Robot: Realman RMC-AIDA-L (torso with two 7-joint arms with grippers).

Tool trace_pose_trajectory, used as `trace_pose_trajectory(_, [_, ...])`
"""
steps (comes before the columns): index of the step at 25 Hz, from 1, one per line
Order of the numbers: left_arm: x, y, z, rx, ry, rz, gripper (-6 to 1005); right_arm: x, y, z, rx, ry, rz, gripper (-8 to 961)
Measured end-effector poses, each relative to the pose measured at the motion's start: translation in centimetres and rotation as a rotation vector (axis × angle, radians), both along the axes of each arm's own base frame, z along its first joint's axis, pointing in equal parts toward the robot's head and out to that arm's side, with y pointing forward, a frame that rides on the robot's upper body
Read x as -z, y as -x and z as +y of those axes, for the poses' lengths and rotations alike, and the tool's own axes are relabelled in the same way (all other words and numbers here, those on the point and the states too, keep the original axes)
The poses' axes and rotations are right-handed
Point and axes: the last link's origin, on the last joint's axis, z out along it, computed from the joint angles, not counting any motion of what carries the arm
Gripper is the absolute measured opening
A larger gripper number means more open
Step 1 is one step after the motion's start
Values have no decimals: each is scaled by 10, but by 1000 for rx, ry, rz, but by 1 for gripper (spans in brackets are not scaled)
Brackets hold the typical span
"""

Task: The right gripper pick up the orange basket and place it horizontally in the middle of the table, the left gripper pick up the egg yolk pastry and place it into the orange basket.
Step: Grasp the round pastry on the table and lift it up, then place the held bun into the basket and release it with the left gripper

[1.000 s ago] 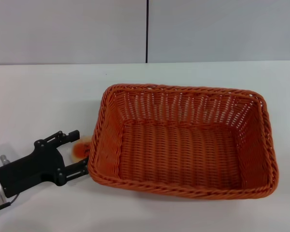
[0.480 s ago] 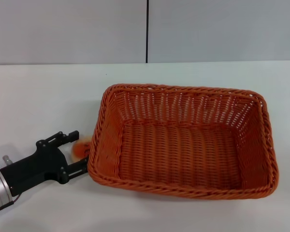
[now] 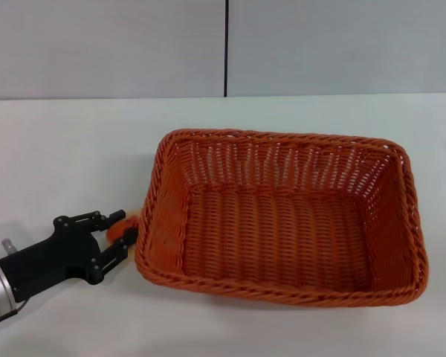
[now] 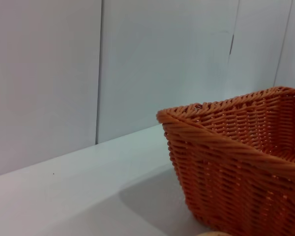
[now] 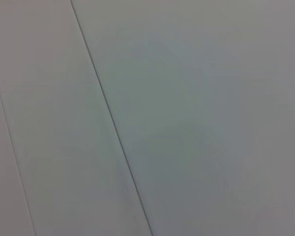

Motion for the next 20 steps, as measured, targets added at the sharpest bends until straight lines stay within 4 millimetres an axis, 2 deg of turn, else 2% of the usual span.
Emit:
trace_pose_trajectory(1, [0,0,0,-1,-1,1,445,1,1,1,-3,2,1,379])
trace_pose_trajectory(5, [-6,2,1,-5,-26,-1,359,3,1,3,-6,10,14,383])
trace_pose_trajectory(10, [-40,0,2,24,-146,-71,282,4,2,5,-12,15,18,388])
trace_pose_trajectory(15, [-78,-19,0,133,-246,-213,226,6,6,9,-28,22,17,392])
trace_pose_trajectory(17, [-82,-30,0,197,-233,-262,201,6,8,11,-37,25,17,394])
trace_pose_trajectory(19, [-78,-45,0,278,-173,-299,177,7,10,11,-46,29,19,396])
trace_pose_trajectory(20, [-78,-45,0,278,-173,-299,164,8,10,12,-48,31,19,397])
